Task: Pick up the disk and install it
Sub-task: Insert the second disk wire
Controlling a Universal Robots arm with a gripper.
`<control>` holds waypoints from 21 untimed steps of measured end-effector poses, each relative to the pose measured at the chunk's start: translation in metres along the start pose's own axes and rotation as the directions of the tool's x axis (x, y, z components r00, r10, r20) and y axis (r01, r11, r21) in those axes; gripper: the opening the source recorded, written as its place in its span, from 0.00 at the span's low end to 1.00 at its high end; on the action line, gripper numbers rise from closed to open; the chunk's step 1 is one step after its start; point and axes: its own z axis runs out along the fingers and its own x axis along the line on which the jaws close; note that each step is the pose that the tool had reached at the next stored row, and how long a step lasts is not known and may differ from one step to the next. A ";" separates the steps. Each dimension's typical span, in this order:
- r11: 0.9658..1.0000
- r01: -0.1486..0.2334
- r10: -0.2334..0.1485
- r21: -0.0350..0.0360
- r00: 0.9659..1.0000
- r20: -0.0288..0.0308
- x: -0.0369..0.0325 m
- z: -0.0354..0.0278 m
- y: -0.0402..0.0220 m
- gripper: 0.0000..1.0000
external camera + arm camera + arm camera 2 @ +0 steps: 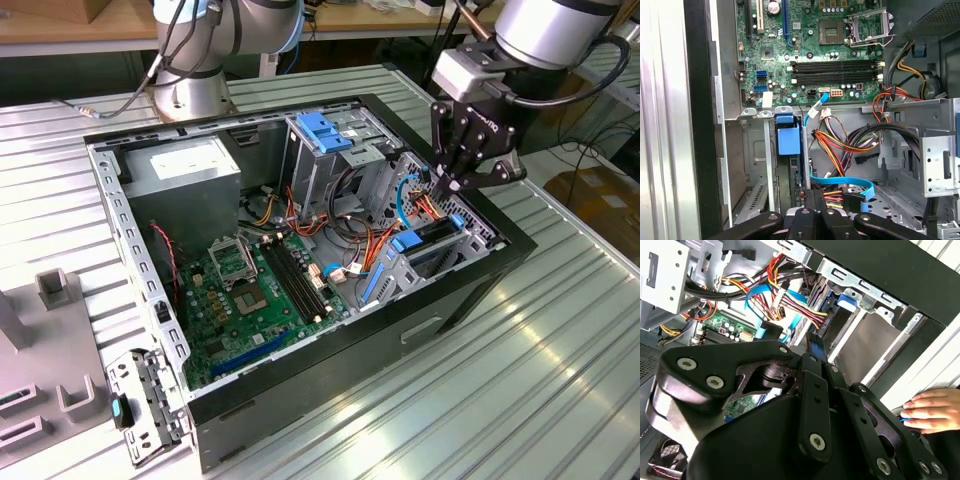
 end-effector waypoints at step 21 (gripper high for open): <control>1.000 0.000 0.000 -0.026 1.000 -0.002 -0.0389 -0.0165 0.0035 0.11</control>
